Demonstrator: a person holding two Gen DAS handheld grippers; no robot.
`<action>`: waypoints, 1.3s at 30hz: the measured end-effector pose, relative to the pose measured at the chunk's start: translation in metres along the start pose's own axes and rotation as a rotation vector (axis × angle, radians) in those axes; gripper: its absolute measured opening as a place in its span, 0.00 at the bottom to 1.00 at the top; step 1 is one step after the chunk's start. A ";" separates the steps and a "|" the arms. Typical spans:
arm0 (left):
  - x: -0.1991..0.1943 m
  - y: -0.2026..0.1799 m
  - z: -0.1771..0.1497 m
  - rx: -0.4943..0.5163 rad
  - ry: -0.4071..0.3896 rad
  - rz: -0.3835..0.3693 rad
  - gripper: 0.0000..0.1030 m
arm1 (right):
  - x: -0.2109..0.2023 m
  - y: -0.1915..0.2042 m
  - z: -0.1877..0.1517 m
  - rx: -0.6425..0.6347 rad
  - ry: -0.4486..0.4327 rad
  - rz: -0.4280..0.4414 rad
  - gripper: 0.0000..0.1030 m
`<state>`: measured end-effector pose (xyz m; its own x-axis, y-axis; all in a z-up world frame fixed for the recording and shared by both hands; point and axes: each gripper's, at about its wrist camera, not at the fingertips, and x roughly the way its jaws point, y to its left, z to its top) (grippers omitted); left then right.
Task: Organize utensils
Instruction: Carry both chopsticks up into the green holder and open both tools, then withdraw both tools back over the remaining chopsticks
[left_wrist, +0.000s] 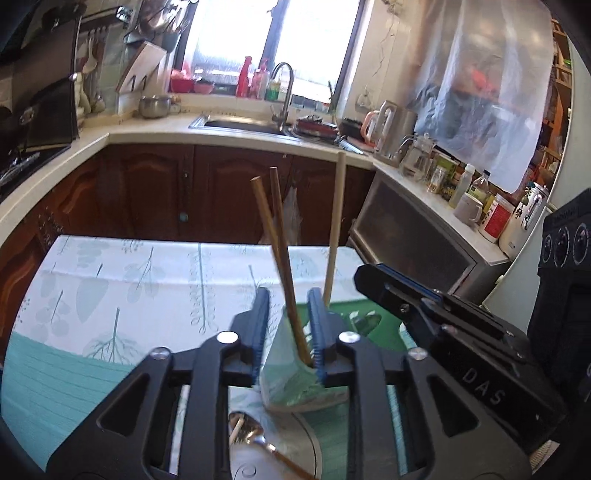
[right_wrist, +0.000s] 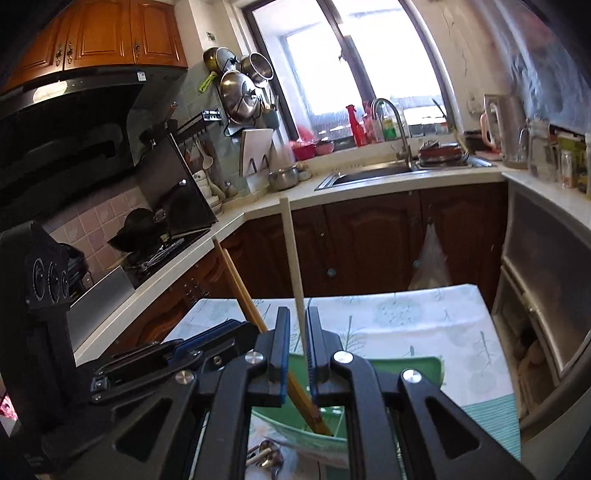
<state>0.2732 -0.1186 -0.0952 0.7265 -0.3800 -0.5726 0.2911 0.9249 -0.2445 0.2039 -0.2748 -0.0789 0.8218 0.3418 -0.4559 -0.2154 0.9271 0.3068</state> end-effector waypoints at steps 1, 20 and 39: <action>-0.006 0.003 0.000 -0.013 0.010 0.004 0.36 | 0.000 0.000 -0.001 0.007 0.006 0.004 0.12; -0.112 0.021 -0.060 0.073 0.221 0.189 0.45 | -0.048 0.033 -0.043 0.069 0.221 -0.033 0.18; -0.183 0.049 -0.120 0.052 0.197 0.195 0.45 | -0.089 0.062 -0.098 0.100 0.315 -0.082 0.18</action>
<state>0.0804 -0.0048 -0.0962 0.6384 -0.1852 -0.7471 0.1931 0.9781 -0.0775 0.0654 -0.2324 -0.1014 0.6277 0.3124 -0.7131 -0.0899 0.9389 0.3322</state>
